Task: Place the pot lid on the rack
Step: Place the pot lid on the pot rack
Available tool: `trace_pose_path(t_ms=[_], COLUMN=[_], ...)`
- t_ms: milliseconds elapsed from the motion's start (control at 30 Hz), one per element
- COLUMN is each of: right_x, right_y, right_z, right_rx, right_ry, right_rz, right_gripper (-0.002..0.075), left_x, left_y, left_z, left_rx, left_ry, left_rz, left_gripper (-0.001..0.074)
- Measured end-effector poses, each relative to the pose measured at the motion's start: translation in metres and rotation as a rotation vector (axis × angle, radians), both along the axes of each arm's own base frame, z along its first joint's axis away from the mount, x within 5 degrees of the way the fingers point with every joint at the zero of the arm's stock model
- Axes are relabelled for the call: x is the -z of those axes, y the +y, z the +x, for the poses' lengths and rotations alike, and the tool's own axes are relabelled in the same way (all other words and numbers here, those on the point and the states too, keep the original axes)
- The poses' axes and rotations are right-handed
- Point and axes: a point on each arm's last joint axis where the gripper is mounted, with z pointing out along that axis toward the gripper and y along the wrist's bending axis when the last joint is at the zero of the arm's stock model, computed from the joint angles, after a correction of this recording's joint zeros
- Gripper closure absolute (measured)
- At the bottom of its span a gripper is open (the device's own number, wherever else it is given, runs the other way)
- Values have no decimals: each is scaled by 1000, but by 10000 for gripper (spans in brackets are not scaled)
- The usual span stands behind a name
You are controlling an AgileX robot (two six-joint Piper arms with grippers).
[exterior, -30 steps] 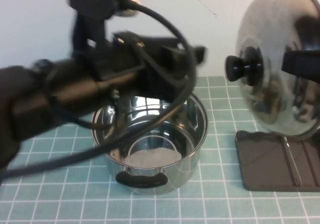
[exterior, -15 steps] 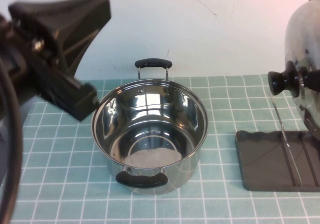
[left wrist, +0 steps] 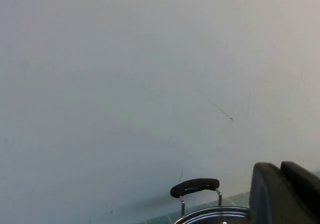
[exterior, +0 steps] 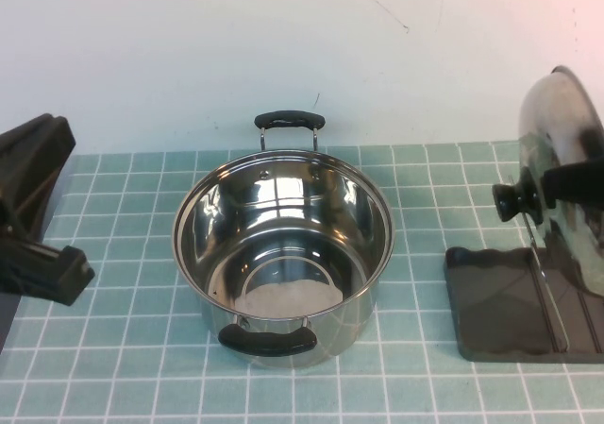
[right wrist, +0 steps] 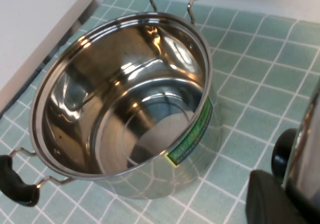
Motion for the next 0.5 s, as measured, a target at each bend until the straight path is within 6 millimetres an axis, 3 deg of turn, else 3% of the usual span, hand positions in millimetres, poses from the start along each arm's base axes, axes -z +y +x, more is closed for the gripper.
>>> trace_pose_path(t_ms=[500], right_x=[14], right_y=[0], right_z=[10], right_rx=[-4], right_ry=[53], right_rz=[-7], right_gripper=[660], left_x=[2], left_y=[6], left_z=[2], left_rx=[-69], left_ry=[-3], left_rz=[36], left_gripper=[736])
